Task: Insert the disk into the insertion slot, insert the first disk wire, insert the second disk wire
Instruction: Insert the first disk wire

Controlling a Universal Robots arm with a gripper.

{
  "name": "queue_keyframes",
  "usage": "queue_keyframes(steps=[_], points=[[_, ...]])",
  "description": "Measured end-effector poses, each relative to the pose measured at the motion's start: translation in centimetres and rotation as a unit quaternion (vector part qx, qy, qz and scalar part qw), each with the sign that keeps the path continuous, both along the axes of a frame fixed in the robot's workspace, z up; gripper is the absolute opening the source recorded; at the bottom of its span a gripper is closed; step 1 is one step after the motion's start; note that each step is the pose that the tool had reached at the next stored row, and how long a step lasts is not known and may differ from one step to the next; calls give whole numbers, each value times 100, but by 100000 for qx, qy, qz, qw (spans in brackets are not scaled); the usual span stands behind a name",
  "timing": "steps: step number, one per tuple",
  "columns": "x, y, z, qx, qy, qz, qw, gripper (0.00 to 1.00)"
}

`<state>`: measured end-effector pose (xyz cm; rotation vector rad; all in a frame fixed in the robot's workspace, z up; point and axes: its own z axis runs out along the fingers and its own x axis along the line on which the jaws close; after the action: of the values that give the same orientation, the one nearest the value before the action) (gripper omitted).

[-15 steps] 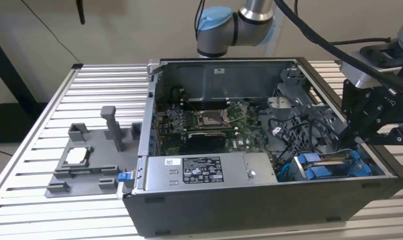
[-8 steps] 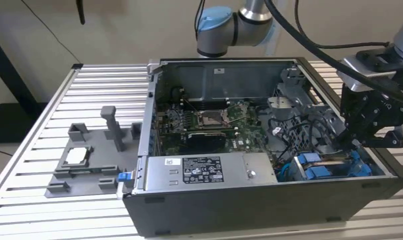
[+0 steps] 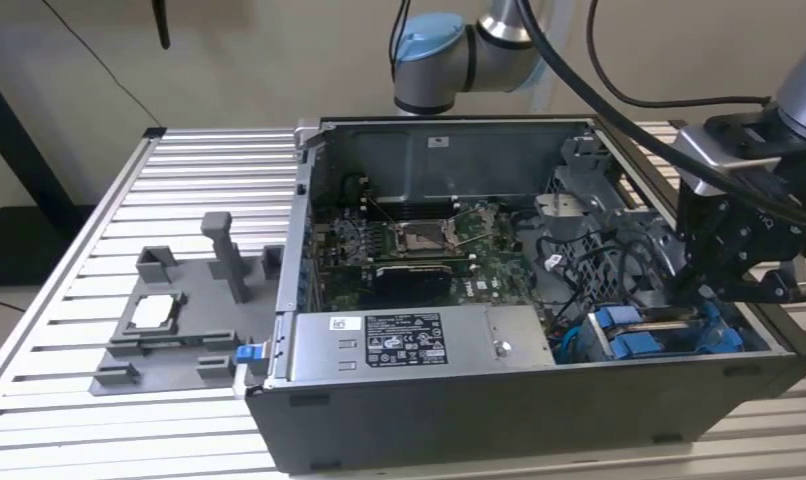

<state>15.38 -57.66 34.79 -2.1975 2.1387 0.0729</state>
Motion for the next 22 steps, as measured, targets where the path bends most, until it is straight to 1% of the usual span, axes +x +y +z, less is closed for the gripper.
queue_keyframes(steps=[4,12,22], points=[[36,1,-23,17,2,5,100000,19],[41,1,-62,-68,1,-5,100000,19],[61,1,-78,-83,13,-272,100000,19]])
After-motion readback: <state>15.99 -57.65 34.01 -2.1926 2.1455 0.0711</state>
